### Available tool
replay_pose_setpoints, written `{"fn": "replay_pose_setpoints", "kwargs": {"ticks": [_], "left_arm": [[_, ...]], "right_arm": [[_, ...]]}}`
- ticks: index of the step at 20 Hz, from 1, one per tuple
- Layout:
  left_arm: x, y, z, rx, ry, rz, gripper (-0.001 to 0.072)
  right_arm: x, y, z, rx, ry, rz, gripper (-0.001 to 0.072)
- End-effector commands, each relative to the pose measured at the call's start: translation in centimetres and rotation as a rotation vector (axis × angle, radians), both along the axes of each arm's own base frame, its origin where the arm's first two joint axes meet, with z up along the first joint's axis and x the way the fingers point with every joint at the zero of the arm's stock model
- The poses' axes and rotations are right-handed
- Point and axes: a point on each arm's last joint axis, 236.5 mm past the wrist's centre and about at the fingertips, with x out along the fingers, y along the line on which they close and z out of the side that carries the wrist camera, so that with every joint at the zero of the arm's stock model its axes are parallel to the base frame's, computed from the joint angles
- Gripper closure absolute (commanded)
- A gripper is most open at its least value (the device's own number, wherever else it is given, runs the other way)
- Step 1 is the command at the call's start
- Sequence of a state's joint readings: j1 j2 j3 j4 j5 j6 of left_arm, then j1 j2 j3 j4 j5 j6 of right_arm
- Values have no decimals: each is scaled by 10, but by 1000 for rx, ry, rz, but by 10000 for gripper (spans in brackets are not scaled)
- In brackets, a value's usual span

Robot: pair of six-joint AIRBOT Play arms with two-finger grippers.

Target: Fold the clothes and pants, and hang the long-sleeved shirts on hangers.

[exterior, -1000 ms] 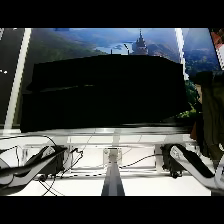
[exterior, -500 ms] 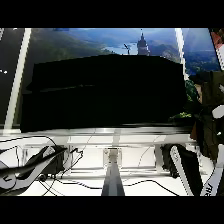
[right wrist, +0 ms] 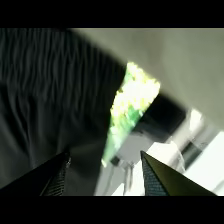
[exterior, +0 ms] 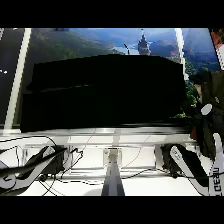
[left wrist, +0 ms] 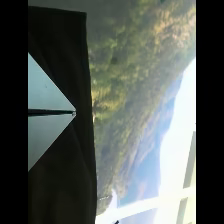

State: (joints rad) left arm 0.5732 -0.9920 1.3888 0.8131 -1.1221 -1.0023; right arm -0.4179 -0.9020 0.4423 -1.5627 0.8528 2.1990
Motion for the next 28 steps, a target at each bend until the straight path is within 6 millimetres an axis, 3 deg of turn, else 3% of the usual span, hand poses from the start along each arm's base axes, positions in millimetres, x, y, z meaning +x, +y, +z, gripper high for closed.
{"fn": "replay_pose_setpoints", "kwargs": {"ticks": [1,5,7,9,13,15,17,20,23,24,27,28], "left_arm": [[-3,10,-9,49,35,24,698],[-8,24,-21,109,84,54,698],[-7,24,-22,107,87,54,699],[-7,26,-23,110,90,57,698],[-14,41,-35,173,148,91,699],[-29,65,-55,226,250,170,699],[-61,90,-95,223,430,255,702],[-122,90,-174,42,721,280,702],[-176,86,-244,-238,914,465,698],[-190,83,-261,-301,956,507,664],[-224,67,-303,-423,1058,553,323],[-232,64,-313,-457,1077,577,269]], "right_arm": [[22,-9,-11,-12,-64,-45,188],[56,-25,2,-79,-218,-42,232],[59,-27,4,-90,-231,-31,392],[55,-24,2,-112,-200,54,630],[50,-22,13,-145,-191,138,690],[55,-24,33,-173,-250,134,696],[58,-25,49,-201,-296,138,696],[57,-25,55,-235,-296,203,696],[57,-25,55,-246,-288,232,696],[56,-25,54,-246,-286,232,696],[57,-24,54,-243,-288,230,696],[57,-24,54,-241,-290,228,696]]}}
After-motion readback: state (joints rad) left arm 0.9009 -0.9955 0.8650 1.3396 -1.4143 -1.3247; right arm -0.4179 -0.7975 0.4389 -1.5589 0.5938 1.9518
